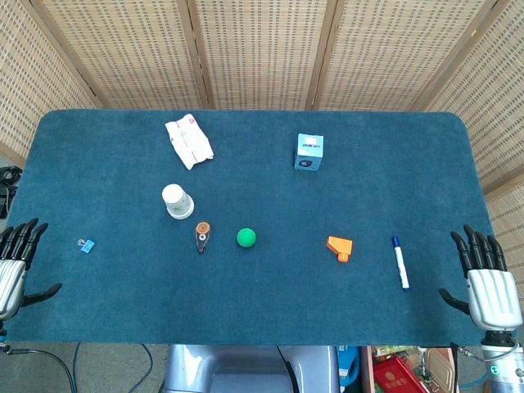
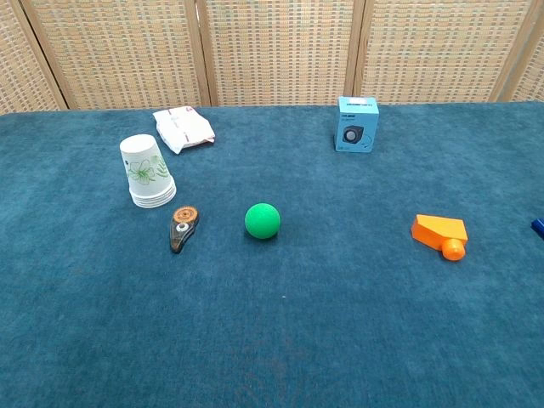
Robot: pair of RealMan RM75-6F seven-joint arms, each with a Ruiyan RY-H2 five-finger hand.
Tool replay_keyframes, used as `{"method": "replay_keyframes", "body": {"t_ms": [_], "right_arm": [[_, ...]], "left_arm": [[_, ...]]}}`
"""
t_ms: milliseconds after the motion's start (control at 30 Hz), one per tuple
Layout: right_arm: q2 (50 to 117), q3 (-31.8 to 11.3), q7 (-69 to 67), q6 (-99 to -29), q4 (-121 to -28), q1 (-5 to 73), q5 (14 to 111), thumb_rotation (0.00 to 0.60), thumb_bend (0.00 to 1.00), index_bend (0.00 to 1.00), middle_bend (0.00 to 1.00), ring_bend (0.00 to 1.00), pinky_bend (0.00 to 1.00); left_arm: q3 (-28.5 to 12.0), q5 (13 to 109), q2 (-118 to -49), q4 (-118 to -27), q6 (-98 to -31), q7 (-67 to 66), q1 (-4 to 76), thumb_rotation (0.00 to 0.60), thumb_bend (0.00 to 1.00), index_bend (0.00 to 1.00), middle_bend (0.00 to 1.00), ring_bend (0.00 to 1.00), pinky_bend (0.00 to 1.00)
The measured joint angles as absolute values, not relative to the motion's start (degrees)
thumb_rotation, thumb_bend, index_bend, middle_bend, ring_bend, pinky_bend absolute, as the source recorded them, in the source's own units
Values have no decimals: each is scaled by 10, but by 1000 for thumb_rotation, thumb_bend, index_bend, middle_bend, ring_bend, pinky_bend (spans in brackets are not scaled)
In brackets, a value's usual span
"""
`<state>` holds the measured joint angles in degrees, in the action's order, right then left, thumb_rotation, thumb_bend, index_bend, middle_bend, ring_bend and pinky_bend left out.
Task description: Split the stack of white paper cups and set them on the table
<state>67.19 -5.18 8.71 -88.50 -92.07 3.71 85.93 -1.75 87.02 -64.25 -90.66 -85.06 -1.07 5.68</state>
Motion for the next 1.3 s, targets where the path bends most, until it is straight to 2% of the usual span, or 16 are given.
{"method": "replay_keyframes", "body": {"t_ms": [333,500,667,867,967,1167,1300], "right_arm": [[673,-54,86,-886,-919,37,860,600,0,0,0,0,0],[675,-56,89,-887,-916,38,859,600,0,0,0,0,0],[670,-60,93,-878,-924,40,844,600,0,0,0,0,0],[669,-66,104,-865,-925,43,822,600,0,0,0,0,0],[668,-68,107,-858,-924,44,811,600,0,0,0,0,0],[667,-71,111,-849,-921,45,794,600,0,0,0,0,0],[667,-72,114,-844,-920,46,786,600,0,0,0,0,0]], "left_arm": [[-21,875,-645,-900,-847,0,65,600,76,0,0,0,4],[-54,890,-645,-881,-844,51,105,600,76,0,0,1,119],[-85,891,-622,-876,-770,69,174,600,76,13,23,85,191],[-112,869,-618,-860,-638,64,272,600,76,107,102,165,278],[-120,854,-637,-839,-586,52,317,600,76,148,116,181,298],[-123,828,-699,-789,-538,16,364,600,76,246,149,218,301],[-122,809,-739,-751,-512,-5,389,600,76,252,158,226,301]]}}
